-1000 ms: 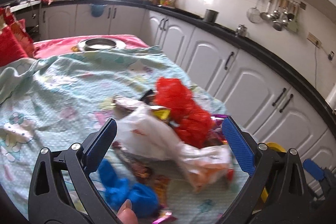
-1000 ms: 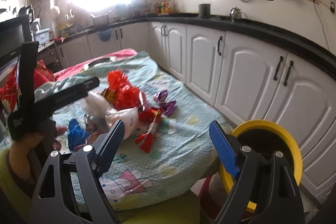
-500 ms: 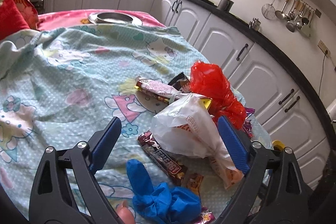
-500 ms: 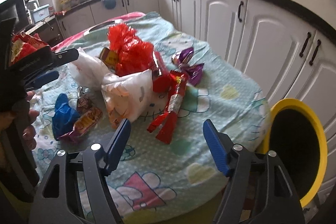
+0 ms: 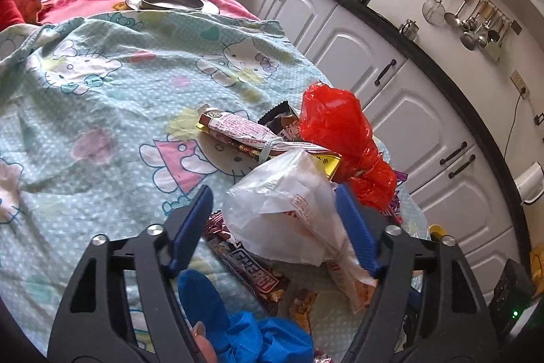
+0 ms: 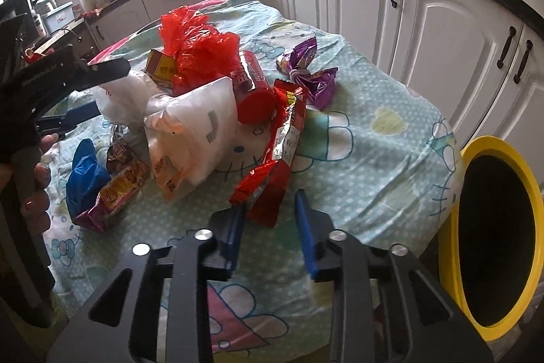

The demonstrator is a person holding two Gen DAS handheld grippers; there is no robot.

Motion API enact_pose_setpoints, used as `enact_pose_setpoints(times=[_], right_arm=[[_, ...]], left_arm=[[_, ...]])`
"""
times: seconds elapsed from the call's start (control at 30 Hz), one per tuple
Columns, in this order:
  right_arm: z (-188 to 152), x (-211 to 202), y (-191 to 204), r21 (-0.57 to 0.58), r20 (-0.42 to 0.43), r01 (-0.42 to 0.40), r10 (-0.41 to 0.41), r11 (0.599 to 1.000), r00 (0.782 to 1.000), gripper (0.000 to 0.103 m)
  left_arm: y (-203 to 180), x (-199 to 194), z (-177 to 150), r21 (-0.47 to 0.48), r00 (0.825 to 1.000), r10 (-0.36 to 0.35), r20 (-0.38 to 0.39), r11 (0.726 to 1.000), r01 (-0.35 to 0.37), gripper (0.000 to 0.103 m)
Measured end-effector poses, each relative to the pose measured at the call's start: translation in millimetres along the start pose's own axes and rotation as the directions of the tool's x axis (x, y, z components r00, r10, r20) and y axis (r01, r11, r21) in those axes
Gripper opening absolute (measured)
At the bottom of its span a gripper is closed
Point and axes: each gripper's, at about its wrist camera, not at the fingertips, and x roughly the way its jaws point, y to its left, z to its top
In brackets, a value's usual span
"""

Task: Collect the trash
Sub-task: 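Grasp the white plastic bag with the left gripper while the right gripper grasps the red wrapper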

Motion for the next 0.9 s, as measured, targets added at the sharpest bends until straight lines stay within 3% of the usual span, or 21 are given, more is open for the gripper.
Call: enact_pose_setpoints(times=[0.2, 0.4, 0.57, 0.9], right_arm=[[-3.3, -2.2, -1.6, -0.003, 0.001, -0.006, 0.006, 1.000, 1.000, 0.008], [-5.1, -7.2, -7.2, 0.011, 0.007, -0.007, 0.007, 1.000, 1.000, 0.006], [-6.2, -18.8, -9.9, 0.014, 0.032, -0.002, 0.001, 1.000, 0.999, 0.004], [-3.3, -46.8, -16.6, 0.023, 0.104, -0.004, 0.001, 1.000, 0.995, 0.003]], left_arm=[[-4.0, -2.5, -2.3, 0.018, 1.000, -0.003, -0.005, 1.000, 0.003, 0.051], [-5.1, -8.4, -5.5, 0.031, 1.000, -0.003, -0.003, 1.000, 0.003, 0.039], [-8.7, -20.1, -5.0, 0.052, 1.000, -0.005, 0.024, 0.999, 0.004, 0.034], [-22.7, -57.1, -0.2, 0.094, 0.993, -0.019, 0.118, 0.996, 0.008, 0.032]])
